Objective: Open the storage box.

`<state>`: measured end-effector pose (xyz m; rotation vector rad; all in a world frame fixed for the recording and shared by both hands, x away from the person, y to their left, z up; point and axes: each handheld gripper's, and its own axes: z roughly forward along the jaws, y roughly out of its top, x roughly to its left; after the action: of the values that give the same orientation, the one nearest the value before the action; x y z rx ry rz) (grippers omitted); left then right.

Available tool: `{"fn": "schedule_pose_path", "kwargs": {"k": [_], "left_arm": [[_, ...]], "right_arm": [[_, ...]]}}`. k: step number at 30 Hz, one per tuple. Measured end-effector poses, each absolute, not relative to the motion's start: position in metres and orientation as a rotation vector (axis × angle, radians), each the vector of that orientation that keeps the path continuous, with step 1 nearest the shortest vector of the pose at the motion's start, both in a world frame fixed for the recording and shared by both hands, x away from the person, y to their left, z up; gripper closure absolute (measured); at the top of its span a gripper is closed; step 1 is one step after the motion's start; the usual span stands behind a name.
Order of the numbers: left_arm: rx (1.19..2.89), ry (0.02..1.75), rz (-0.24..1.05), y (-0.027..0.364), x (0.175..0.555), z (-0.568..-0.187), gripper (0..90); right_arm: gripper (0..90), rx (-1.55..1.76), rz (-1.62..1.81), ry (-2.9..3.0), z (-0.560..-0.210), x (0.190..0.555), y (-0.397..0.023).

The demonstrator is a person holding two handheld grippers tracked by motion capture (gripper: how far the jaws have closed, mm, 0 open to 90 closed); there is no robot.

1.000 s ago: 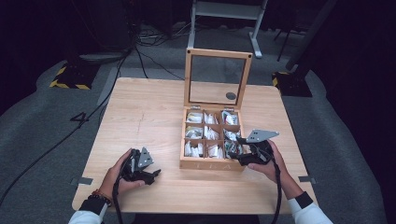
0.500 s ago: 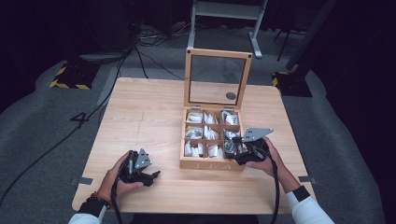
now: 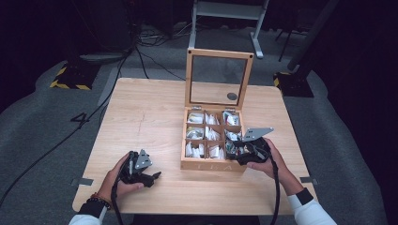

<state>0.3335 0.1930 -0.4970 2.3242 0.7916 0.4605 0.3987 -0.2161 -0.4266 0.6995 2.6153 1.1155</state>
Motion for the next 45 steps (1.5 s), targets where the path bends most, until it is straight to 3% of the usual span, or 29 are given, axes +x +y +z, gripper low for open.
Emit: {"fn": "schedule_pose_path", "kwargs": {"k": [13,28,33,39,40,45], "left_arm": [[2.319,0.786,0.431,0.193,0.334,-0.498,20.3],[2.322,0.769,0.424,0.193,0.334,-0.498,20.3],[2.325,0.767,0.42,0.193,0.334,-0.498,20.3],[2.328,0.766,0.419,0.193,0.333,-0.497,20.3],[2.325,0.766,0.412,0.193,0.334,-0.498,20.3],[2.321,0.77,0.409,0.194,0.334,-0.498,20.2]], "right_arm": [[33.6,0.819,1.099,2.432,-0.425,0.395,-0.2],[38.7,0.869,0.941,2.413,-0.421,0.389,-0.201],[43.4,0.908,0.936,2.409,-0.421,0.383,-0.206],[55.7,0.994,0.947,2.443,-0.427,0.383,-0.206],[61.5,0.978,0.906,2.466,-0.43,0.382,-0.204],[68.3,1.019,0.903,2.502,-0.435,0.388,-0.208]]}}
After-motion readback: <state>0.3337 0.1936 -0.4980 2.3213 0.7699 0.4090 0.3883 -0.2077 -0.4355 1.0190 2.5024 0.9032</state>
